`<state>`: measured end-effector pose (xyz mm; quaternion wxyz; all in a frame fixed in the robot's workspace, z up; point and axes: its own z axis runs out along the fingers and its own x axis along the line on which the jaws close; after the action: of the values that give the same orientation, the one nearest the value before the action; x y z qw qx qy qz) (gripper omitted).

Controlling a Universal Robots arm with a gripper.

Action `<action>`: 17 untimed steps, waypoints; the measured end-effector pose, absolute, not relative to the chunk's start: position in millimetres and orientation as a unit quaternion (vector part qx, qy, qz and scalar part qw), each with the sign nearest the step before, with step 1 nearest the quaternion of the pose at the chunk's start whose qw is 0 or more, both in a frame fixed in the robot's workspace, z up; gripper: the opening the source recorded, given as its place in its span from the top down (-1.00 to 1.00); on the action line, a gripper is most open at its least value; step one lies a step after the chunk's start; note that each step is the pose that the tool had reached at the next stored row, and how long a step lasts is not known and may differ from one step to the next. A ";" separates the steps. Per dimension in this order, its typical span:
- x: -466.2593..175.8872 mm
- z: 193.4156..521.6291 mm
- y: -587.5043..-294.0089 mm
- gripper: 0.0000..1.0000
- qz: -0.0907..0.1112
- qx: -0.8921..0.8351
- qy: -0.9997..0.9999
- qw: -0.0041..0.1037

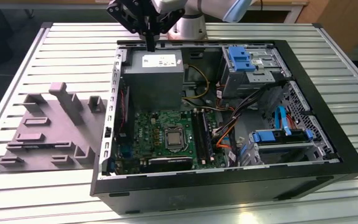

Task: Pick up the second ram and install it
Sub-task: 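Reach for the second ram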

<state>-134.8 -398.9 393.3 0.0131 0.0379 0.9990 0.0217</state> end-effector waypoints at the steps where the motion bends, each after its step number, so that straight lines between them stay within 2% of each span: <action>1: -135.2 393.3 -398.9 0.79 0.022 0.038 0.999 0.013; 17: -143.0 393.3 -398.9 0.79 0.022 0.038 0.999 0.013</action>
<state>-143.0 -398.9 393.3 0.0131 0.0379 0.9990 0.0217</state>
